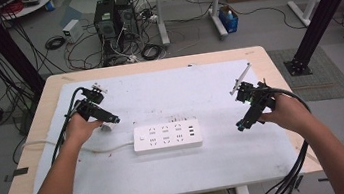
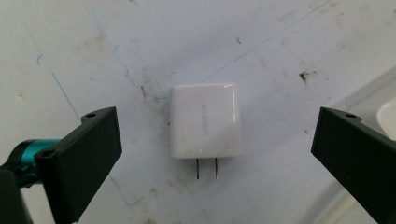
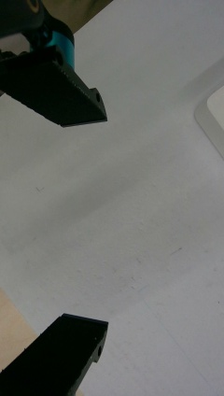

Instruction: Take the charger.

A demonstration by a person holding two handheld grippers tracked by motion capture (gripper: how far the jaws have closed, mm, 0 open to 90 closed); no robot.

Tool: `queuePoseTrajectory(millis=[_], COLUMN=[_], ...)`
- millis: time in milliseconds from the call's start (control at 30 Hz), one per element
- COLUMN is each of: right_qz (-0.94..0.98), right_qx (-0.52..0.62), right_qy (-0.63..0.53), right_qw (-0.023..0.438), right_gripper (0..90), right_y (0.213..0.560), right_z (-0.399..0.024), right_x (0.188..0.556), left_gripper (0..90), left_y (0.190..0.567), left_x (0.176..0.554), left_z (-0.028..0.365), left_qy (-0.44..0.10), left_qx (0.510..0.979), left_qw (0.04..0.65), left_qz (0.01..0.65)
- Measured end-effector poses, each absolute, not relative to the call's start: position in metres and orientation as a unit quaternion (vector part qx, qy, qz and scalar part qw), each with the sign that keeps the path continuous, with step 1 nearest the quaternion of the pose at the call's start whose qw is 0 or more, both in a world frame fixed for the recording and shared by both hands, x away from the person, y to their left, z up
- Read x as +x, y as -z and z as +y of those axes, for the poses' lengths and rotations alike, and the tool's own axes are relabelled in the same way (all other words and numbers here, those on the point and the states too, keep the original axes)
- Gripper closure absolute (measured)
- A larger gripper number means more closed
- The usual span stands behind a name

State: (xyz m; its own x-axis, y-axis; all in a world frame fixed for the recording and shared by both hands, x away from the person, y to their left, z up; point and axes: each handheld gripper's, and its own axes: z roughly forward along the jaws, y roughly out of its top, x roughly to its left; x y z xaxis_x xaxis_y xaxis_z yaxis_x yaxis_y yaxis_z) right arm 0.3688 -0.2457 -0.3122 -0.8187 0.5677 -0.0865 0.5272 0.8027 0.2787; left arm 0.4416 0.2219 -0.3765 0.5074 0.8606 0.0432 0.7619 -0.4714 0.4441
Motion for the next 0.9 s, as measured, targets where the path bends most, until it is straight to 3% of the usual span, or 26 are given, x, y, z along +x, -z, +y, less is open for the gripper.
queuePoseTrajectory(millis=[333, 400, 633, 833, 900], right_qz=[0.945, 0.945, 0.946, 0.947, 0.947], right_qx=[0.292, 0.292, 0.286, 0.286, 0.285], right_qy=[-0.124, -0.123, -0.125, -0.125, -0.124], right_qw=[0.082, 0.082, 0.082, 0.079, 0.080], right_gripper=[1.9, 1.8, 1.8, 1.8, 1.8], right_y=[0.311, 0.312, 0.313, 0.313, 0.312], right_z=[-0.248, -0.248, -0.245, -0.244, -0.245], right_x=[0.367, 0.368, 0.370, 0.370, 0.370], left_gripper=[2.0, 8.9, 9.6, 16.1, 22.6], left_y=[0.402, 0.403, 0.411, 0.418, 0.419], left_x=[0.458, 0.458, 0.461, 0.460, 0.460], left_z=[0.219, 0.220, 0.221, 0.220, 0.222], left_qy=[-0.101, -0.103, -0.118, -0.113, -0.108], left_qx=[0.852, 0.854, 0.855, 0.856, 0.854], left_qw=[0.168, 0.171, 0.150, 0.147, 0.154], left_qz=[0.485, 0.481, 0.483, 0.483, 0.486])
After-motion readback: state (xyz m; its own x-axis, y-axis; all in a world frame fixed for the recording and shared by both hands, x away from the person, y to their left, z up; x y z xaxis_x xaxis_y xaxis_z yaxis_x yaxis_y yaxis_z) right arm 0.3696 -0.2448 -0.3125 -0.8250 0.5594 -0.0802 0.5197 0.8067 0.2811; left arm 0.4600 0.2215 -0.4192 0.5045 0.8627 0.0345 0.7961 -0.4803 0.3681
